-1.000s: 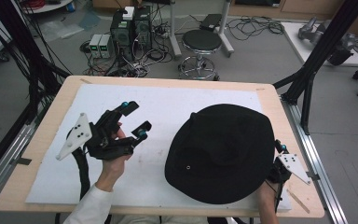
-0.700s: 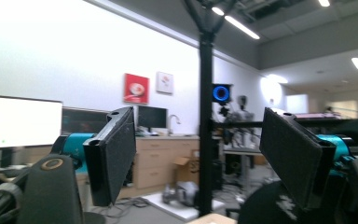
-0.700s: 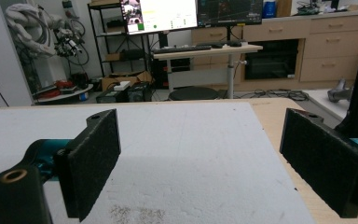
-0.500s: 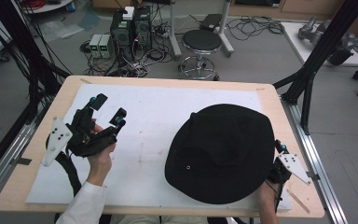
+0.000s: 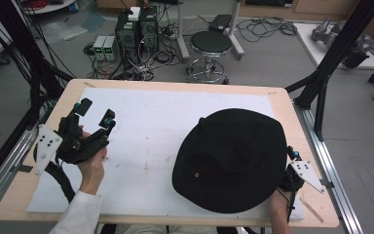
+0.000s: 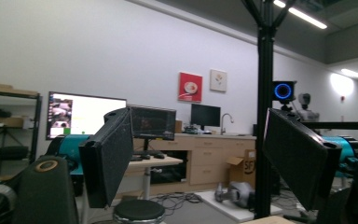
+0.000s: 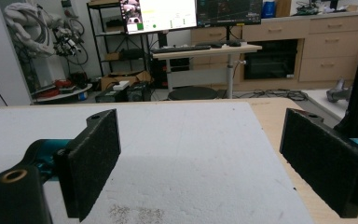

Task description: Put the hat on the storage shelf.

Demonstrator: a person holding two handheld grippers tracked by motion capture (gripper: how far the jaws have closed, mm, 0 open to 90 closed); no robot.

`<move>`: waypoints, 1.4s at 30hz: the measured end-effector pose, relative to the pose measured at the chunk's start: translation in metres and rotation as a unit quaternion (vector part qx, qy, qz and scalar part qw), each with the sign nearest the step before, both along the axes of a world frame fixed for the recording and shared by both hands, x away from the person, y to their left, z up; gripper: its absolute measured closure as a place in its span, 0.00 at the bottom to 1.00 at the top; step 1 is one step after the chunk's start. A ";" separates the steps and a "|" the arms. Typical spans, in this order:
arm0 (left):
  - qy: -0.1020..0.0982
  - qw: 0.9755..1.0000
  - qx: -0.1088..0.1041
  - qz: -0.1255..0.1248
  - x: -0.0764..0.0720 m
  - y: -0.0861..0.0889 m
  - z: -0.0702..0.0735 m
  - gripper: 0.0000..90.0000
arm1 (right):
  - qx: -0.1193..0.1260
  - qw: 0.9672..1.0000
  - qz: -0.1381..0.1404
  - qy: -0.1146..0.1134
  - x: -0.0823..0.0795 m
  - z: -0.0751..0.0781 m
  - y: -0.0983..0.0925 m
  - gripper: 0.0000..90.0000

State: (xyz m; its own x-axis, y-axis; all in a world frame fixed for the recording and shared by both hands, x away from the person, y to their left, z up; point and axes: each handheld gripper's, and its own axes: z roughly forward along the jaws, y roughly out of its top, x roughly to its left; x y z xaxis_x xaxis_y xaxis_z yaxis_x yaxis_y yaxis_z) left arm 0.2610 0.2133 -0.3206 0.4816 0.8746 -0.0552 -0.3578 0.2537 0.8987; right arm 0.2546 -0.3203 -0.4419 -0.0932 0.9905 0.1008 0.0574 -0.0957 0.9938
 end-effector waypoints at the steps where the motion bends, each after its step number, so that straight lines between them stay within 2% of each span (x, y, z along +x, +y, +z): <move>1: 0.003 1.000 -0.002 0.007 0.000 0.003 -0.001 0.27 | 0.000 1.000 0.000 0.000 0.000 0.000 0.000 0.13; 6: 0.014 0.999 -0.008 0.032 0.001 0.015 -0.005 0.27 | 0.001 1.000 -0.001 0.001 0.000 0.000 0.000 0.13; 12: 0.029 0.997 -0.014 0.068 0.004 0.032 -0.013 0.27 | -0.001 1.000 -0.001 -0.001 0.000 0.000 0.000 0.13; 16: 0.043 0.996 -0.013 0.078 0.006 0.040 -0.019 0.27 | 0.000 1.000 0.000 0.001 0.000 0.000 0.000 0.13; 19: 0.045 0.995 -0.010 0.090 0.005 0.044 -0.023 0.27 | 0.001 1.000 0.000 0.001 0.000 0.000 0.000 0.13; 27: 0.060 0.989 -0.004 0.134 0.009 0.057 -0.038 0.27 | 0.003 1.000 0.001 0.002 0.000 0.000 0.000 0.13; 37: 0.097 0.979 0.022 0.177 0.014 0.072 -0.064 0.28 | 0.001 1.000 0.000 0.003 0.000 0.000 0.000 0.13; 42: 0.103 0.977 0.027 0.186 0.015 0.075 -0.070 0.30 | 0.004 1.000 -0.001 0.003 0.000 0.000 0.000 0.13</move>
State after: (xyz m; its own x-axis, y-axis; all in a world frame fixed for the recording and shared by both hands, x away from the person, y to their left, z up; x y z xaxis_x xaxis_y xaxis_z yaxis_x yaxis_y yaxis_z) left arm 0.2756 0.2882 -0.3907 0.1142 0.9912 -0.0669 -0.2266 0.0915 0.9697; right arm 0.2543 -0.3203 -0.4419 -0.0910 0.9899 0.1091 0.0622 -0.1037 0.9927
